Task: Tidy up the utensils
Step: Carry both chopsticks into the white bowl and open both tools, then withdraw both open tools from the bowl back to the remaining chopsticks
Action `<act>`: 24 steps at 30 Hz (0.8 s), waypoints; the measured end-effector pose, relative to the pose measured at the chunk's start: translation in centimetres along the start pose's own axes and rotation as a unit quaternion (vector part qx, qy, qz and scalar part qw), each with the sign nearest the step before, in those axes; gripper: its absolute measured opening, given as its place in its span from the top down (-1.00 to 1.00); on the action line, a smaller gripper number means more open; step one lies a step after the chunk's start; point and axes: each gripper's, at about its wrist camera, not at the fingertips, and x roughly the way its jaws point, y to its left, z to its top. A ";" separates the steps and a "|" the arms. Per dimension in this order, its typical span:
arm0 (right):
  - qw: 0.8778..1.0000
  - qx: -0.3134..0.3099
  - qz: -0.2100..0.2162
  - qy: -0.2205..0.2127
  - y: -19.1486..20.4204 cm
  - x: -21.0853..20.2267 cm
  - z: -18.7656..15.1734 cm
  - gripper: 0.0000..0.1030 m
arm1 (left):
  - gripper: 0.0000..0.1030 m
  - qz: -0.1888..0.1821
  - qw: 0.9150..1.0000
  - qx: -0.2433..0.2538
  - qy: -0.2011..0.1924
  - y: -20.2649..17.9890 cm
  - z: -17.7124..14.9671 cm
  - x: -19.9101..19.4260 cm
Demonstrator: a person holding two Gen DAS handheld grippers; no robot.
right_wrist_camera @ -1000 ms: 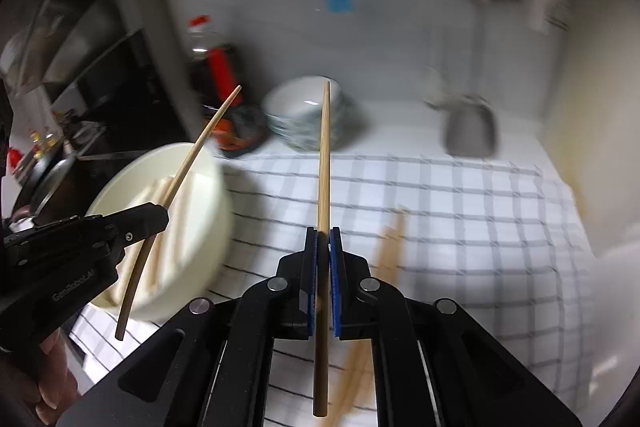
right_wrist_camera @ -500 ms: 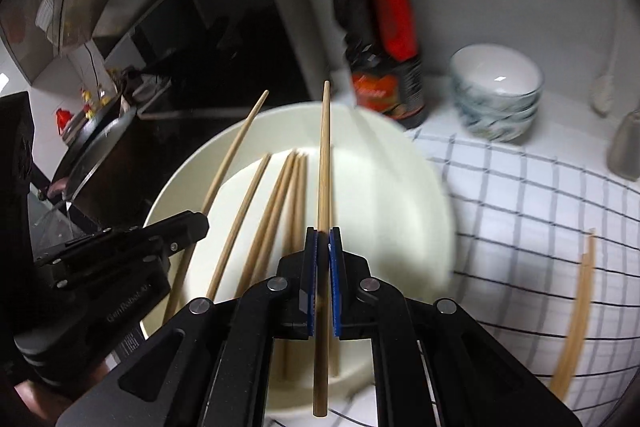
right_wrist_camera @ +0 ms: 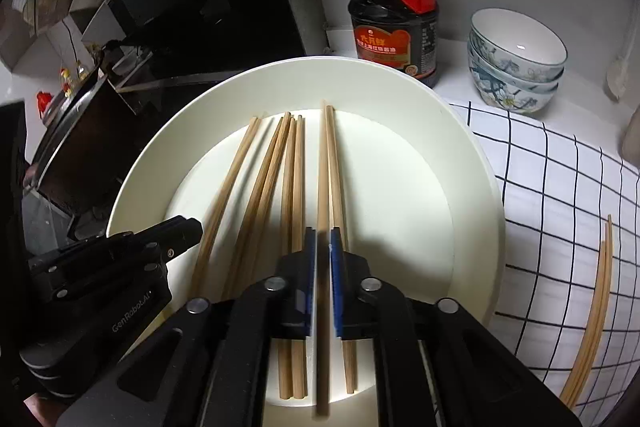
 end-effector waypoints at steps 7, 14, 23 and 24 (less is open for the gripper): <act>1.000 0.003 -0.013 -0.020 -0.6 -1.9 -0.3 0.60 | -0.34 0.030 0.999 -0.006 -0.033 0.7 -0.5 -2.4; 0.999 0.009 -0.013 -0.029 -0.9 -3.9 -1.3 0.38 | -0.49 0.032 0.999 -0.007 -0.035 0.5 -1.1 -4.0; 0.999 0.012 -0.017 -0.047 -1.7 -7.6 -3.0 0.22 | -0.59 0.027 0.999 0.009 -0.043 -1.8 -2.2 -6.2; 0.999 0.013 -0.018 -0.048 -1.9 -7.9 -3.2 0.19 | -0.65 0.025 0.999 0.010 -0.045 -2.0 -2.3 -6.4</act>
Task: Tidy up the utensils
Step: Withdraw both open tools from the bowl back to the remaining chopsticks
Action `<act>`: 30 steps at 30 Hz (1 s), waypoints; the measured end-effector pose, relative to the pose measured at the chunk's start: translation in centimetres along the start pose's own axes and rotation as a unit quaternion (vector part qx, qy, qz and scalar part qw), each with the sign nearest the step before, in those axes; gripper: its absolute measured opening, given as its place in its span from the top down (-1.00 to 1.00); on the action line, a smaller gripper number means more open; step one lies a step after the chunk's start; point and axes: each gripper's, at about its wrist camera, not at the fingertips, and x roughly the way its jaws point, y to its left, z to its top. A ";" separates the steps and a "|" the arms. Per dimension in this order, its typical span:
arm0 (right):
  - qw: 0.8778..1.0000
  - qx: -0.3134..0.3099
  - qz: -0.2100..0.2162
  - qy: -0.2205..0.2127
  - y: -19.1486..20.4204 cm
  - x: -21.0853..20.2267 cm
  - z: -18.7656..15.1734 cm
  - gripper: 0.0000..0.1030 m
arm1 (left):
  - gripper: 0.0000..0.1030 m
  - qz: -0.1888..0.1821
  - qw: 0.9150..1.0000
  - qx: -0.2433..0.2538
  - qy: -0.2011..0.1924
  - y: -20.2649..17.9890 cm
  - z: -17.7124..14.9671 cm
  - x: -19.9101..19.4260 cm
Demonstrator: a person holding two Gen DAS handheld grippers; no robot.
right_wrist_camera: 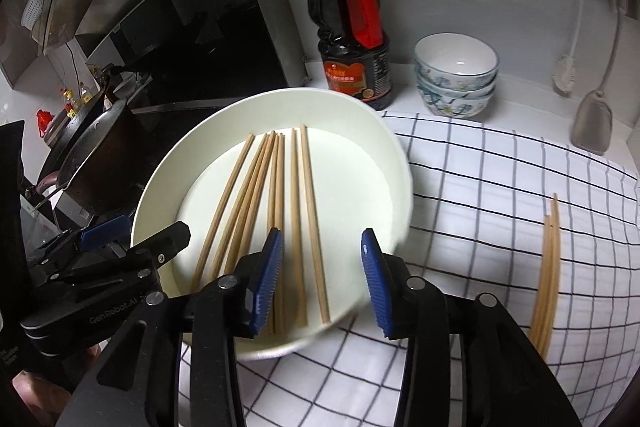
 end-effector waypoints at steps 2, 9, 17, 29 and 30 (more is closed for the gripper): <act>1.000 0.003 -0.002 -0.004 -0.5 -0.9 -0.4 0.17 | -0.66 -0.003 1.000 0.005 -0.003 -0.8 -0.2 -0.6; 1.000 0.016 -0.014 -0.015 -2.9 -3.6 -1.8 0.06 | -0.71 -0.017 1.000 0.019 -0.006 -3.8 -0.9 -1.9; 0.998 0.047 -0.040 -0.018 -7.4 -6.3 -4.4 -0.05 | -0.75 -0.052 0.997 0.053 -0.006 -9.2 -2.5 -2.6; 0.988 0.105 -0.111 -0.014 -16.0 -8.9 -8.7 -0.16 | -0.83 -0.101 0.990 0.100 -0.010 -16.9 -4.6 -3.1; 0.988 0.106 -0.116 -0.013 -16.6 -8.9 -9.1 -0.16 | -0.83 -0.103 0.989 0.102 -0.010 -17.4 -4.8 -3.1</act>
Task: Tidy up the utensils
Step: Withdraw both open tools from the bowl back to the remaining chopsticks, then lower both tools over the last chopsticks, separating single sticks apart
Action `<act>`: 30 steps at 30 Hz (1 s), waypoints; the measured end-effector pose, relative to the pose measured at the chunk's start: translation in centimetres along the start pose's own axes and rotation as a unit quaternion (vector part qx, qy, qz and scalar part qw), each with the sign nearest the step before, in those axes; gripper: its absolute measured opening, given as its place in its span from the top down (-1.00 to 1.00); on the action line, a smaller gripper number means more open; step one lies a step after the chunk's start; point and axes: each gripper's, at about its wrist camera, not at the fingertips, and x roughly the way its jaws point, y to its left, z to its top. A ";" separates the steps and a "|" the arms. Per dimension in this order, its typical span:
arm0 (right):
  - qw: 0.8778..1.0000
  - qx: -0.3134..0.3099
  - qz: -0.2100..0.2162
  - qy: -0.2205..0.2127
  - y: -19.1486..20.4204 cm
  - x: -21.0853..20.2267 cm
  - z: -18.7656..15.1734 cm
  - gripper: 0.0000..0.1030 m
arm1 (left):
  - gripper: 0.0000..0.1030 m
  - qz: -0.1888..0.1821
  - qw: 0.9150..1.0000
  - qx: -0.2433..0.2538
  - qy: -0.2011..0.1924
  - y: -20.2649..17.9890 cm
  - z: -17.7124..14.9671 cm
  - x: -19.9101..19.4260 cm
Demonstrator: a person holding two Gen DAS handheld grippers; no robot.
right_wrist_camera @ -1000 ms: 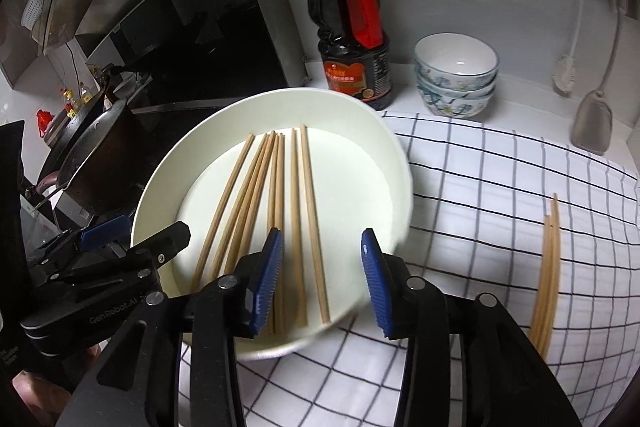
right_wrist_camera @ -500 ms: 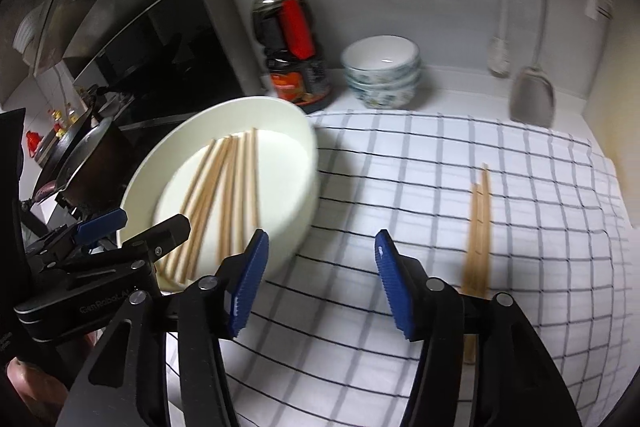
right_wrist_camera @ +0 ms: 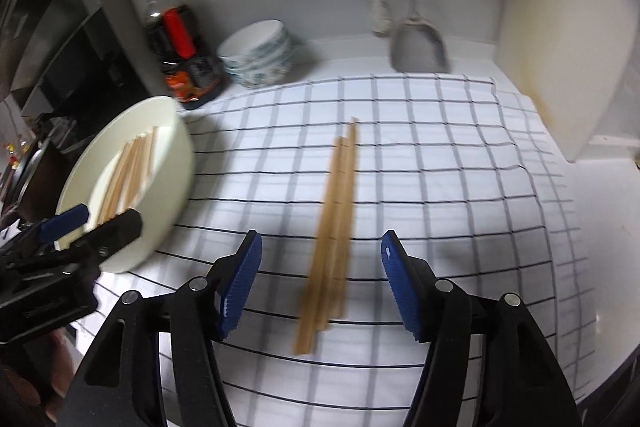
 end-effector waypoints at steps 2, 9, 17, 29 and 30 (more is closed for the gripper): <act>1.000 0.004 -0.011 0.005 -1.1 0.7 -0.5 -0.16 | -0.84 -0.005 1.000 0.005 -0.001 -1.0 -0.2 0.5; 0.999 0.011 -0.028 0.023 -3.5 4.1 -1.4 -0.16 | -0.86 -0.001 1.000 0.015 0.001 -2.9 -1.4 2.8; 0.999 -0.007 -0.021 0.035 -3.4 7.3 -1.8 -0.16 | -0.86 0.011 1.000 0.021 0.004 -3.5 -2.6 4.7; 0.998 -0.030 -0.026 0.038 -2.9 8.7 -2.1 -0.16 | -0.86 0.018 1.000 0.020 0.006 -3.5 -2.2 5.4; 0.998 -0.033 -0.027 0.038 -2.8 8.6 -2.2 -0.16 | -0.86 0.017 1.000 0.020 0.006 -3.5 -2.2 5.5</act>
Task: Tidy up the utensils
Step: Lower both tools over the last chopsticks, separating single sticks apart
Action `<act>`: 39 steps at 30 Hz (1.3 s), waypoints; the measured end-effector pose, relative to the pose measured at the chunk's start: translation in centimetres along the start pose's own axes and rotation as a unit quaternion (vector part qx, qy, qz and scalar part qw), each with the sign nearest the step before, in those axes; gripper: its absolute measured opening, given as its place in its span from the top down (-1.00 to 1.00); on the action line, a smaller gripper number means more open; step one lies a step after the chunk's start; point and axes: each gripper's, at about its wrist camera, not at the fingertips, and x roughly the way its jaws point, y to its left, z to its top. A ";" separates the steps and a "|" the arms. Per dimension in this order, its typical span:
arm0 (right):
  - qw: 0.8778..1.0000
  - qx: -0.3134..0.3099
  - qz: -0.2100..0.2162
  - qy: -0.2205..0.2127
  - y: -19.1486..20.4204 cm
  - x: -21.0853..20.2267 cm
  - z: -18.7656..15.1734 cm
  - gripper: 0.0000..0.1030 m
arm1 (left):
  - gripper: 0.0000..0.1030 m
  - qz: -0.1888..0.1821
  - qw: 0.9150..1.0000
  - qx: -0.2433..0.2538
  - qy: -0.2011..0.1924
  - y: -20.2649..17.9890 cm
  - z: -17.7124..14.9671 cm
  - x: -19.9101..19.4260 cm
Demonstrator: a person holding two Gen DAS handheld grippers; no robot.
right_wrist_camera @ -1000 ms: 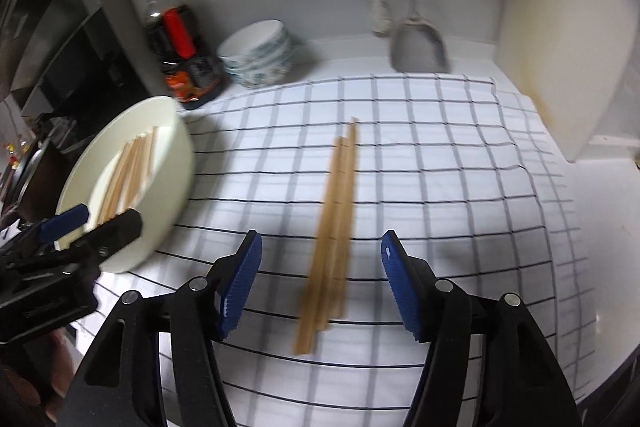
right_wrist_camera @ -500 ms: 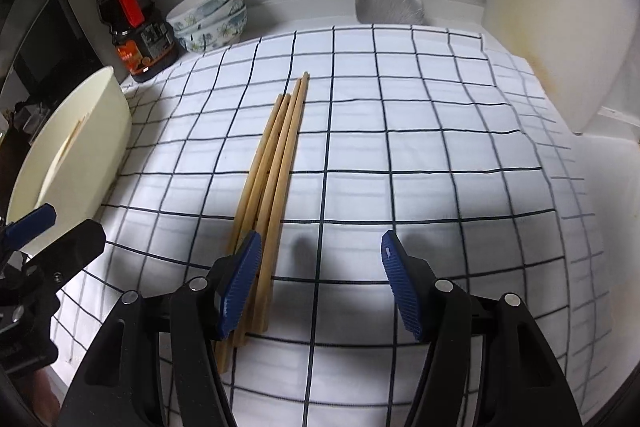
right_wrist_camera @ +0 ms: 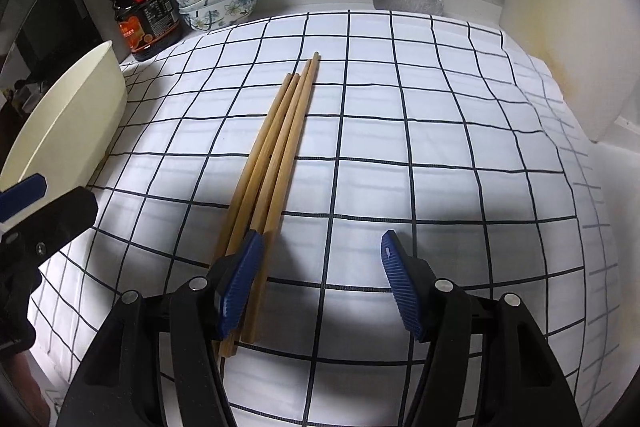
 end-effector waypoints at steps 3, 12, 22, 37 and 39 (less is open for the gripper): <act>1.000 -0.009 -0.001 0.003 0.2 0.0 -0.4 -0.15 | -0.86 0.000 1.000 0.000 0.003 -0.3 -0.1 0.2; 1.000 -0.026 -0.013 -0.005 -0.6 0.0 -0.3 0.22 | -0.86 -0.017 1.000 -0.001 0.016 -1.4 -0.1 1.3; 0.999 -0.015 -0.024 -0.017 -3.5 -0.5 -0.7 0.50 | -0.86 -0.029 0.999 0.015 0.030 -3.9 -0.4 4.2; 1.000 -0.009 -0.020 -0.020 -5.3 -0.5 -0.5 0.56 | -0.82 -0.007 0.997 0.050 0.051 -5.2 -0.6 6.7; 0.999 -0.015 -0.022 -0.021 -5.2 -0.2 -0.2 0.56 | -0.79 -0.006 0.997 0.051 0.050 -5.3 -0.6 6.8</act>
